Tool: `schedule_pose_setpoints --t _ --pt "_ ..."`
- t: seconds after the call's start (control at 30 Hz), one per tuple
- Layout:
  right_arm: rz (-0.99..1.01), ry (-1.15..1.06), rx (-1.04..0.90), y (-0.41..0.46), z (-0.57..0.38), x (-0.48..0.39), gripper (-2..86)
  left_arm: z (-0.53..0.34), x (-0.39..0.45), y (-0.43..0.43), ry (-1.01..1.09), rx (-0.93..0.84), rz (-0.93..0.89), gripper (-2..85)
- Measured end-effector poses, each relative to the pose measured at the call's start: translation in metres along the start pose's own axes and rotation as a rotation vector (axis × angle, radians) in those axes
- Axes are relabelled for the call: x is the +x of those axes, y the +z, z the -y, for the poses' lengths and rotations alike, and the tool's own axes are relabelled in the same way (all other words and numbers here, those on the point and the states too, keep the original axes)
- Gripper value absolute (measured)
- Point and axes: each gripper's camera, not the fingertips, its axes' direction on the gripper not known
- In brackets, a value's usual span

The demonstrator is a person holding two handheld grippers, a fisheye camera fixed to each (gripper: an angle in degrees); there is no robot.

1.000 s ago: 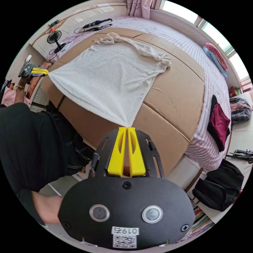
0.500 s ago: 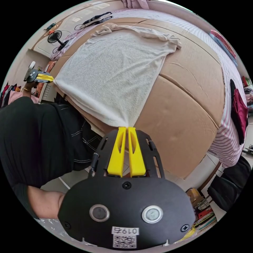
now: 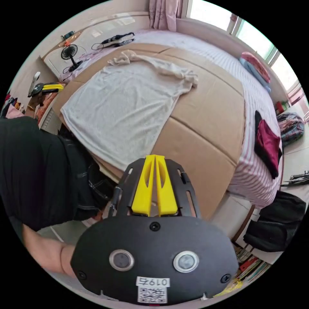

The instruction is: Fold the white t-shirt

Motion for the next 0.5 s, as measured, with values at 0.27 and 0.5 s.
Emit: schedule_pose_setpoints --t 0.27,0.5 --pt "0.034 -0.055 0.624 -0.017 0.110 -0.025 -0.9 0.106 -0.010 0.043 -0.129 0.347 0.155 6.2" --pt "-0.298 -0.105 0.519 0.063 0.177 -0.063 0.4 0.186 0.005 0.118 -0.049 0.150 0.176 9.0"
